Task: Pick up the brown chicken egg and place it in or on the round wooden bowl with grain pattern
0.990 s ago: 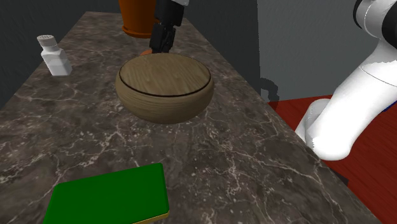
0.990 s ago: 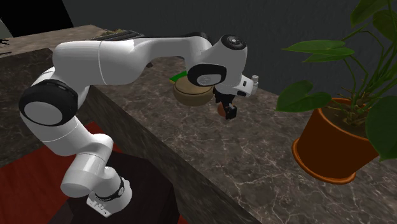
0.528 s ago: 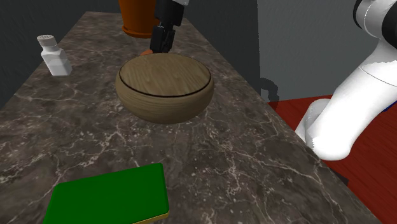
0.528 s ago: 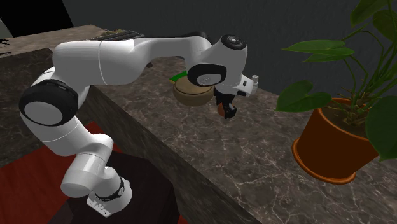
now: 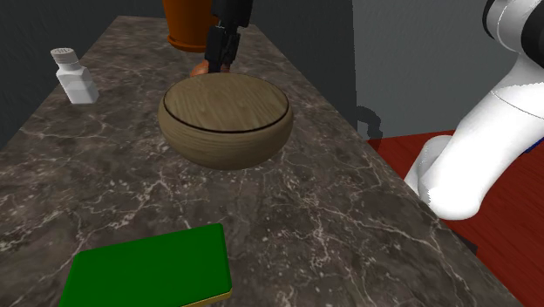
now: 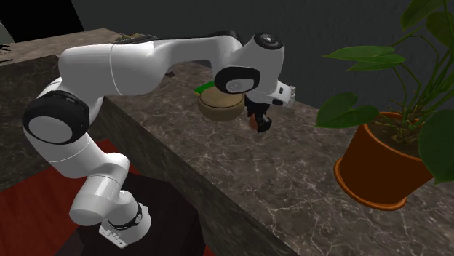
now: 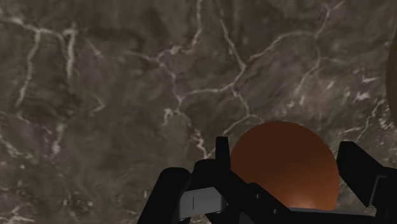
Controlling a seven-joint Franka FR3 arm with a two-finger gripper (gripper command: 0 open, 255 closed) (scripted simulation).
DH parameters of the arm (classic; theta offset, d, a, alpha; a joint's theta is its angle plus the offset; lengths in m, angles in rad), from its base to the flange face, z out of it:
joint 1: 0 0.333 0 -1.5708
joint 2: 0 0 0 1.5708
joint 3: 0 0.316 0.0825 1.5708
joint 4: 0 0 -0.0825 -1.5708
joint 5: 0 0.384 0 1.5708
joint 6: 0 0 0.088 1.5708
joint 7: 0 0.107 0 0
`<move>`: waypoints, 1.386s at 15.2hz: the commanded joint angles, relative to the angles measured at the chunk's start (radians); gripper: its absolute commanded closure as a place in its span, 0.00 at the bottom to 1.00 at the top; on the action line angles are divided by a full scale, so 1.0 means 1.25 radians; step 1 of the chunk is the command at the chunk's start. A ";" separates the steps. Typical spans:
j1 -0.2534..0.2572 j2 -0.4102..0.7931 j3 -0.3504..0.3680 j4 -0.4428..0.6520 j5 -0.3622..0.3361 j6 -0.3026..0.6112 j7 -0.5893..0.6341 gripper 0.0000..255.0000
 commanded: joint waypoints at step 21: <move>0.000 0.088 0.000 0.345 -0.020 -0.246 0.078 1.00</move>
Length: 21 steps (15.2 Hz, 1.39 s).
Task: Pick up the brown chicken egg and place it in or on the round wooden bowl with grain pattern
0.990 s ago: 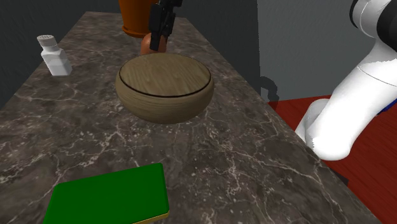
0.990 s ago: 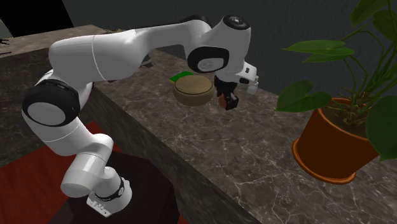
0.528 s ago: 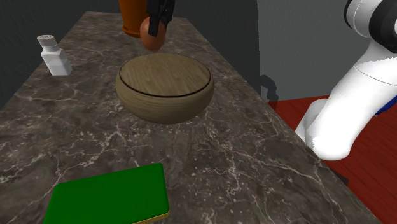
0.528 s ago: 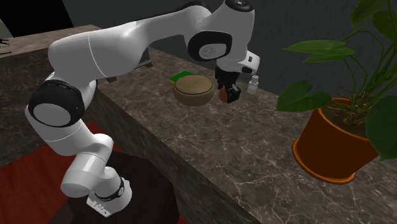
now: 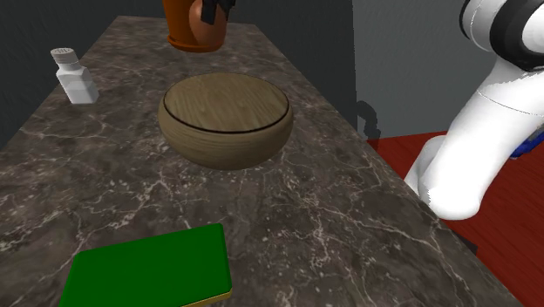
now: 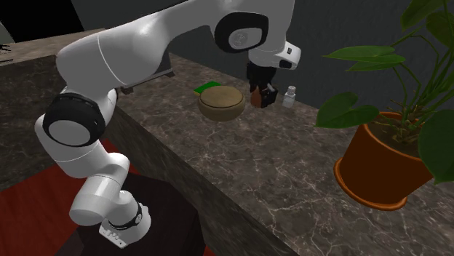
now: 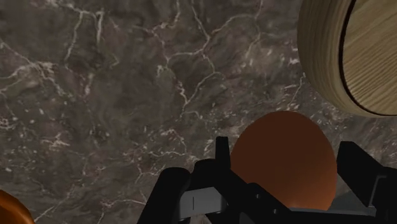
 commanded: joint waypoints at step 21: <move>0.080 -0.205 0.092 -0.127 0.036 -0.016 0.190 1.00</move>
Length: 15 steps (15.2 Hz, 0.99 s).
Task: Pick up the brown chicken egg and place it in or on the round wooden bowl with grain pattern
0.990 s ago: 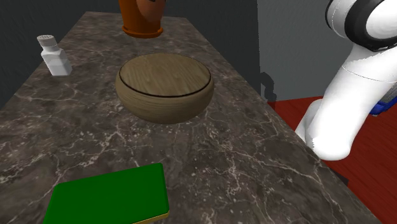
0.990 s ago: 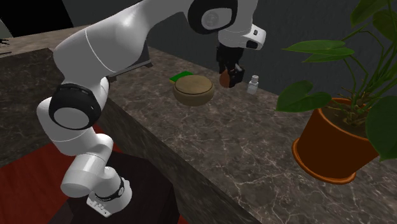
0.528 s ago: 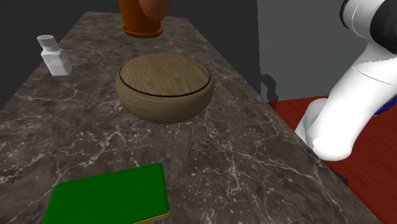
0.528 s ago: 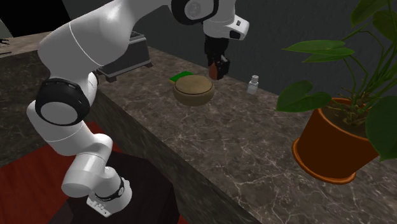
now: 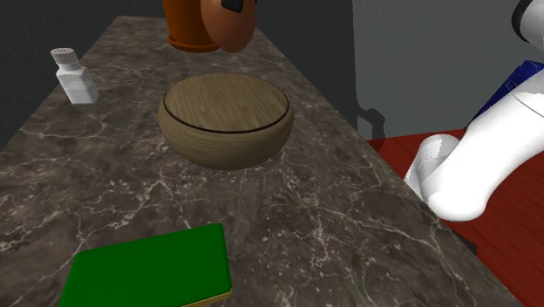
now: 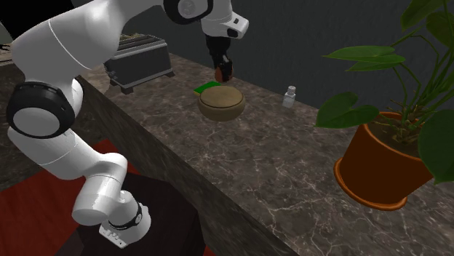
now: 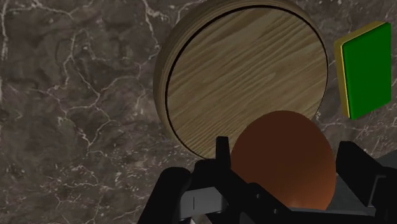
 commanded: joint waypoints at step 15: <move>0.014 -0.099 0.016 -0.248 0.027 0.152 -0.026 1.00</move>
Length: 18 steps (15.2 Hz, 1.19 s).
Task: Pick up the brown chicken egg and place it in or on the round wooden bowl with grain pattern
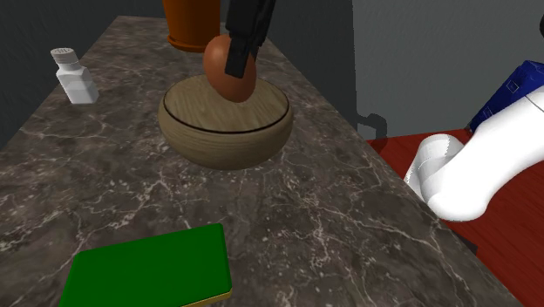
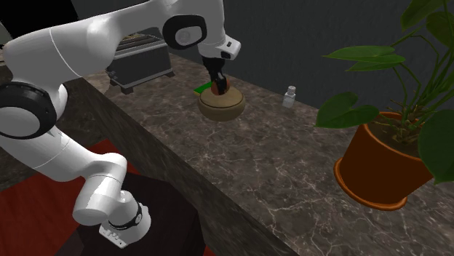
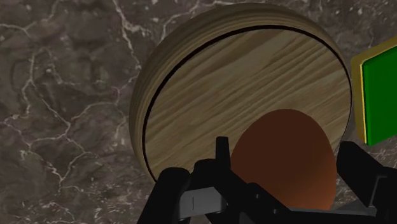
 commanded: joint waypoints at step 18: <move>-0.010 0.025 -0.020 0.109 -0.010 -0.098 0.007 0.00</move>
